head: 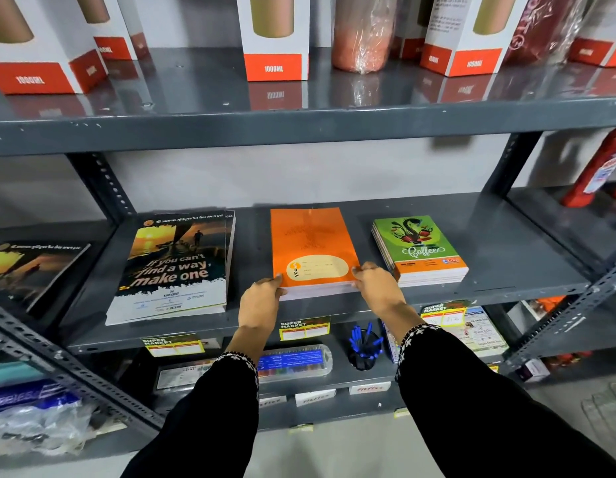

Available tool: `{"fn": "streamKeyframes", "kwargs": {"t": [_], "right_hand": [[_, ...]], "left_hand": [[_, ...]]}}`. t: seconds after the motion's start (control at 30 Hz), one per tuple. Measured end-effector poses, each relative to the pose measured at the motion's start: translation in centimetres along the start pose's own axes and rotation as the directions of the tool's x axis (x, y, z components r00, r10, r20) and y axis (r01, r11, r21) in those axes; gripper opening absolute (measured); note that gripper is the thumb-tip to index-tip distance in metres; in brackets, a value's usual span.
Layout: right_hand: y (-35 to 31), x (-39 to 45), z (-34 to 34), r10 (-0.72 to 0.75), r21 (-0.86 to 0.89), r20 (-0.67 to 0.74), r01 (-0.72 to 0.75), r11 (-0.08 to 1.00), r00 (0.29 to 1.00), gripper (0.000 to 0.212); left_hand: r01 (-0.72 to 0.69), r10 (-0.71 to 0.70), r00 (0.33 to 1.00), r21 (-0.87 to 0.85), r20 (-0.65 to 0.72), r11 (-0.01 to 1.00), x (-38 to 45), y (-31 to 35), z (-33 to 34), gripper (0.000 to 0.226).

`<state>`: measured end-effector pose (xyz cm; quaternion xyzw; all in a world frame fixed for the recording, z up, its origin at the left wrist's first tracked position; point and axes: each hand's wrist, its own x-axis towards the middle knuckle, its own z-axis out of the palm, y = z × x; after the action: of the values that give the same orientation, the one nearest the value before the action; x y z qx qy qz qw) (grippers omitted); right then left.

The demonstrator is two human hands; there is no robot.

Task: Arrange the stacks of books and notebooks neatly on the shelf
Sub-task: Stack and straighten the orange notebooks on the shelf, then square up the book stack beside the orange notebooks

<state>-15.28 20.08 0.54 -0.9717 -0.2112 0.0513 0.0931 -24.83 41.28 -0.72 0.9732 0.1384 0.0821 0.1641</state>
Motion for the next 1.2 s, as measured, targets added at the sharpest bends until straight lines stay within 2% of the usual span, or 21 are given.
{"fn": "streamKeyframes", "kwargs": {"t": [0.2, 0.4, 0.53, 0.77, 0.87, 0.93, 1.0, 1.13, 1.2], "right_hand": [[0.1, 0.0, -0.2, -0.009, 0.048, -0.004, 0.009, 0.999, 1.0, 0.037], [0.3, -0.1, -0.4, 0.024, 0.202, -0.048, -0.014, 0.979, 0.999, 0.037], [0.2, 0.0, -0.6, 0.05, 0.253, -0.046, -0.037, 0.967, 0.998, 0.037], [-0.1, -0.5, -0.8, 0.109, 0.302, -0.077, -0.081, 0.95, 0.991, 0.041], [-0.4, -1.0, -1.2, 0.182, 0.346, -0.11, -0.134, 0.928, 0.977, 0.049], [-1.2, -1.3, -1.5, 0.217, 0.334, -0.133, -0.162, 0.929, 0.967, 0.042], [-2.6, -1.7, -1.7, 0.198, 0.278, -0.153, -0.15, 0.949, 0.968, 0.036], [-7.2, -1.8, -1.6, 0.065, 0.254, -0.225, -0.006, 0.967, 0.972, 0.05], [-10.5, -1.7, -1.1, -0.007, 0.239, -0.237, 0.065, 0.969, 0.972, 0.05]], "left_hand": [[-0.012, 0.012, 1.0, 0.06, 0.012, 0.998, 0.0, 0.1, -0.1, 0.031], [0.087, -0.083, 0.996, -0.1, 0.045, 0.991, 1.1, 0.4, -1.4, 0.025], [0.112, -0.106, 0.992, -0.078, 0.069, 0.991, 1.3, 0.9, -1.8, 0.029], [0.078, -0.081, 0.995, 0.068, 0.055, 0.995, 0.1, 1.7, -1.4, 0.031], [0.102, -0.103, 0.994, 0.033, 0.028, 0.994, -0.5, 1.7, -1.2, 0.039], [0.118, -0.118, 0.993, 0.002, 0.013, 0.993, -0.8, 1.2, -1.4, 0.044], [0.139, -0.139, 0.99, -0.008, 0.001, 0.99, -1.1, 0.4, -1.8, 0.044], [0.174, -0.176, 0.983, -0.041, -0.058, 0.984, -1.6, -2.5, -3.9, 0.046], [0.185, -0.187, 0.98, -0.04, -0.068, 0.982, -2.3, -5.4, -5.5, 0.046]]}}
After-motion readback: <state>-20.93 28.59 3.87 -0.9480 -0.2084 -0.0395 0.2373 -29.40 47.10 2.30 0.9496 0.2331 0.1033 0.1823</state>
